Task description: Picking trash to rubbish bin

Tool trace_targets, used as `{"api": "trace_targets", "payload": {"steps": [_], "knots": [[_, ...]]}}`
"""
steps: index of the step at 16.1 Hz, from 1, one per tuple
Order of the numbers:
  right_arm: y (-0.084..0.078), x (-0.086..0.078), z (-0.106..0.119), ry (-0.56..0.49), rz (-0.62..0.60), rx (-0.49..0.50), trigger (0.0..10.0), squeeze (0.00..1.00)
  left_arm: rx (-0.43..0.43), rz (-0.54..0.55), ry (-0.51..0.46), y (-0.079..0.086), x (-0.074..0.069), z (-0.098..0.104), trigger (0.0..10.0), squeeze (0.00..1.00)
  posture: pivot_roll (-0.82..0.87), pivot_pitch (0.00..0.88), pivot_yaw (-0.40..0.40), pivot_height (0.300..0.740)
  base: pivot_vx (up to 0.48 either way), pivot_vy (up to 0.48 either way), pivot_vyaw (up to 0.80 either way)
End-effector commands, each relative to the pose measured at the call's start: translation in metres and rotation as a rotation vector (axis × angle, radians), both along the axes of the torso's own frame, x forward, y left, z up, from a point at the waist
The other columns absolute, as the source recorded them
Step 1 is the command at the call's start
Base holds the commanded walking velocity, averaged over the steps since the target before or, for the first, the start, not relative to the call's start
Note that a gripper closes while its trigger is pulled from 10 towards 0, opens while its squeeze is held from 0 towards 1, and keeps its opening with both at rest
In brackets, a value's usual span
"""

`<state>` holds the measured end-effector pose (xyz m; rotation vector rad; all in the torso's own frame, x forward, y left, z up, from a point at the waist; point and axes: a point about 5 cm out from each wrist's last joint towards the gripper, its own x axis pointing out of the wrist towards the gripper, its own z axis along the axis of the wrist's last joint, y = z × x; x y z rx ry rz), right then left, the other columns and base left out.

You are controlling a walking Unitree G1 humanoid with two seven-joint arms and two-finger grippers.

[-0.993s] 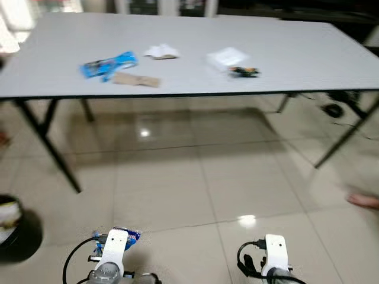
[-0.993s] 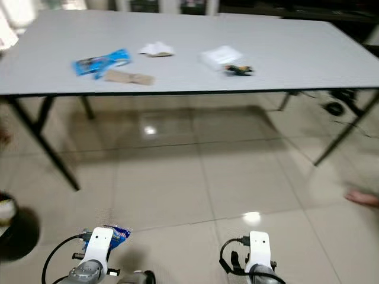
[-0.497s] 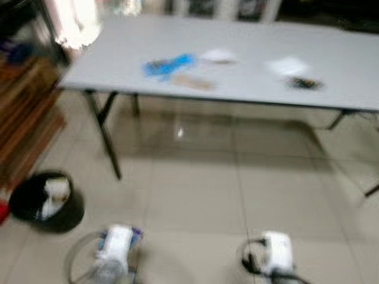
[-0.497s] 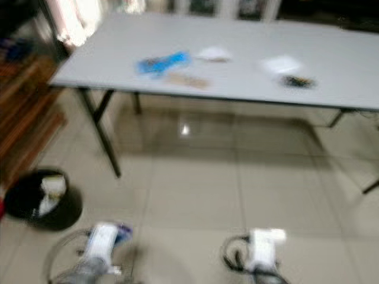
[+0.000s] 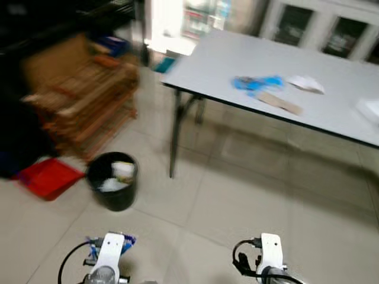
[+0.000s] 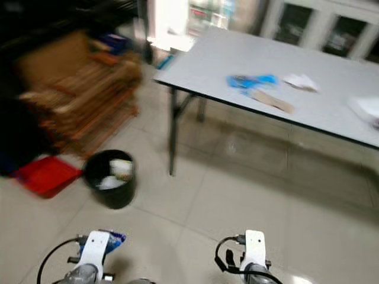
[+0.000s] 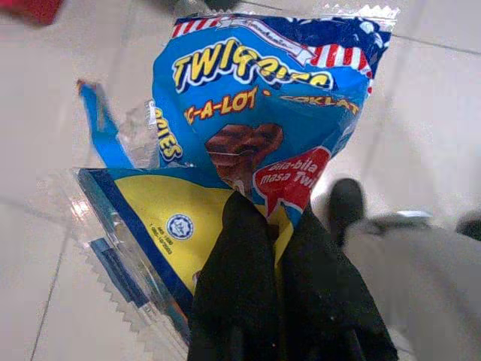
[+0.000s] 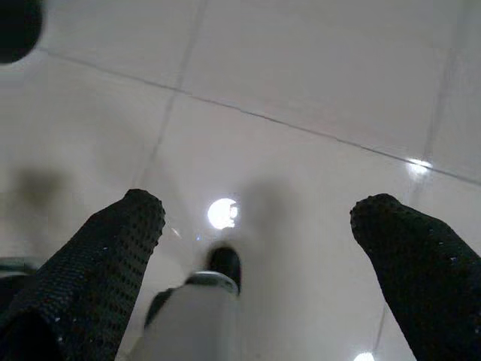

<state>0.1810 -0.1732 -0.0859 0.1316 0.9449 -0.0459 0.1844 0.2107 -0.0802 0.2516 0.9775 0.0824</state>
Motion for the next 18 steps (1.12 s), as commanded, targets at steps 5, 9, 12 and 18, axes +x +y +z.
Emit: {"api": "trace_targets", "payload": {"steps": [5,9,12,18], "knots": [[-0.007,-0.0059,-0.0022,0.02,-0.01,-0.012,10.0,0.0,-0.016,-0.016,-0.009,-0.0086,0.0014,-0.0007,10.0,0.0,-0.05,0.052,-0.076,0.74,0.0,0.0,0.8],[-0.0062,-0.004,-0.0013,0.008,-0.032,0.009,10.0,0.0,-0.015,-0.009,-0.013,-0.0085,0.0026,-0.0001,10.0,0.0,-0.05,0.067,-0.08,0.74,0.0,0.0,0.2],[-0.006,-0.0025,-0.0006,0.003,-0.036,0.013,10.0,0.0,0.017,0.001,0.001,-0.0054,0.0026,0.0002,10.0,0.0,-0.04,0.07,-0.081,0.74,0.19,0.0,0.0],[-0.0085,-0.0008,0.0004,0.001,-0.031,0.007,10.0,0.0,0.019,0.01,0.0,-0.0054,0.0037,0.0007,10.0,0.0,-0.04,0.077,-0.088,0.74,0.356,0.0,0.0]]}}
